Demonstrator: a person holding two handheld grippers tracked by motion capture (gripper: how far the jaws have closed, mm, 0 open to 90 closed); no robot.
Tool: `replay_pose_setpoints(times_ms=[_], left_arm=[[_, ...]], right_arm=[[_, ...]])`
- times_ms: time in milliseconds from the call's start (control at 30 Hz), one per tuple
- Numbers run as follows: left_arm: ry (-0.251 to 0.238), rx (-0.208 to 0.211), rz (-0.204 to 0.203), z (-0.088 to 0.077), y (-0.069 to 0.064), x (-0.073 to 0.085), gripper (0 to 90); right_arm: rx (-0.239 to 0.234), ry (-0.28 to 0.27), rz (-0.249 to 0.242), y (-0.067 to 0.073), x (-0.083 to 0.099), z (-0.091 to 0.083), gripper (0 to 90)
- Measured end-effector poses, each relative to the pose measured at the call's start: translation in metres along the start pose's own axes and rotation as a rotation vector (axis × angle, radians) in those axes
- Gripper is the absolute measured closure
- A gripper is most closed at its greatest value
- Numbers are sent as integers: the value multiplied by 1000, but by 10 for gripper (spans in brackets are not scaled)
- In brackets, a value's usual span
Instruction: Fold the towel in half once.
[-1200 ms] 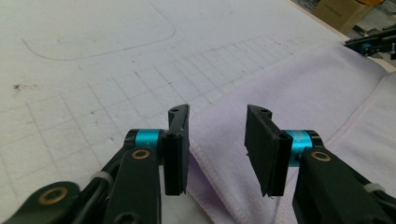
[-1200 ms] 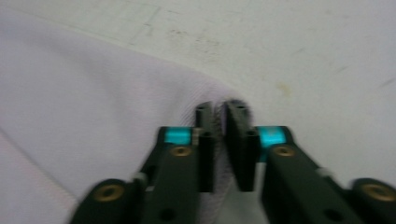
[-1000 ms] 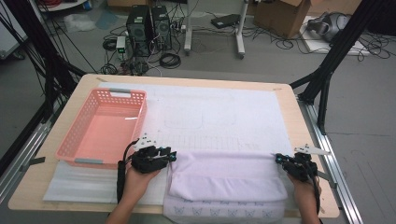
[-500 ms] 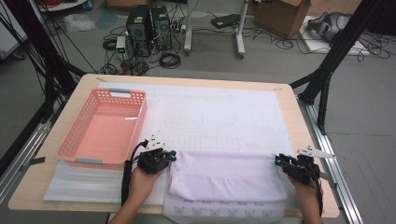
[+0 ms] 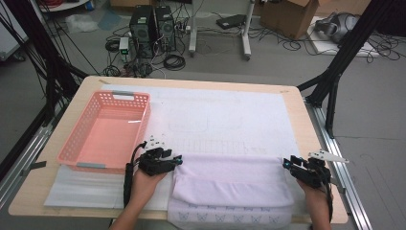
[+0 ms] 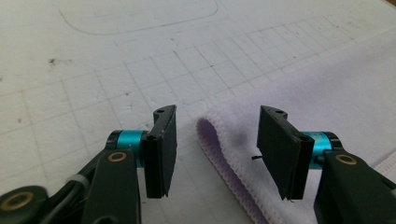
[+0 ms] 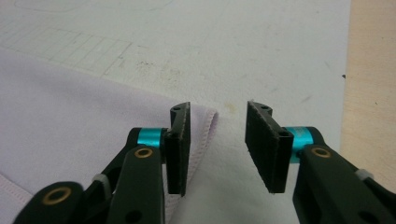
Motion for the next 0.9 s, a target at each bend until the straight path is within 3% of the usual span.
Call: replay_pose_setpoints(times_ms=[100,200,367,500,567,600,633,667,767,900], left_arm=[[22,19,-10,4,-1,1,453],[37,27,10,6,-4,2,437],[46,30,35,6,-8,5,491],[65,34,65,7,-11,7,681],[75,57,58,8,-12,7,805],[70,53,53,8,-13,7,834],[70,50,51,9,-14,7,845],[70,53,49,9,-13,7,850],[62,42,45,9,-12,4,858],[31,27,34,12,-7,-14,861]], right_arm=[[-21,22,5,0,3,3,545],[-41,74,-29,6,9,8,518],[-18,112,-90,14,14,6,511],[-19,120,-129,19,16,2,604],[-28,125,-120,20,16,3,683],[-43,129,-119,21,15,3,764],[-75,136,-109,23,16,3,837],[-80,137,-109,24,16,3,847],[-87,137,-120,24,14,3,860],[-64,88,-108,19,5,8,863]])
Point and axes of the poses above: each handheld gripper's, and its own axes: z roughly forward along the jaws, x roughly out of its underside, y roughly to its left, the point moved 6 cm from there along z, roughly forward along the jaws, and after that the axes turned 12 degrees about x, right-handed, at the moved point
